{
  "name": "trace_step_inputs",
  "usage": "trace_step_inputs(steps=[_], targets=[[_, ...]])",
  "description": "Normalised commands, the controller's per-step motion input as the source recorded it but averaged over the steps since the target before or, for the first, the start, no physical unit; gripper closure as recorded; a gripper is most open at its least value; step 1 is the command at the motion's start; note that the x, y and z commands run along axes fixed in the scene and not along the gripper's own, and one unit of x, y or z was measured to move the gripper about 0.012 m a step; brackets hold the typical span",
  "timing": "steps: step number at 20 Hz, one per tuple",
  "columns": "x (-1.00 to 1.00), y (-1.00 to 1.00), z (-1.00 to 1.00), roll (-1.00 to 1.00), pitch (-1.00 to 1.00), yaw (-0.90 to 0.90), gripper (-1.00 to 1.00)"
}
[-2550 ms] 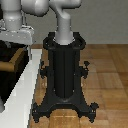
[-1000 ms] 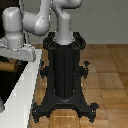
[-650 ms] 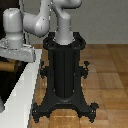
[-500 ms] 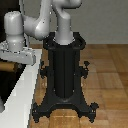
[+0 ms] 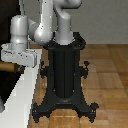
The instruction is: Open the door by pressing down and pulling on the handle.
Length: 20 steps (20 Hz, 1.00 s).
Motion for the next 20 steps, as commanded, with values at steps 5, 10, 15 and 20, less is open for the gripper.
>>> trace_step_inputs(steps=[5, 10, 15, 20], targets=[[0.00, 0.00, -0.80, 0.00, -0.09, 0.00, 1.00], [0.00, 0.00, -0.60, 0.00, -0.12, 0.00, 1.00], [0.00, 0.40, 0.00, 0.00, 0.00, 0.00, 1.00], [0.00, 1.00, 0.00, 0.00, 0.00, 0.00, 1.00]])
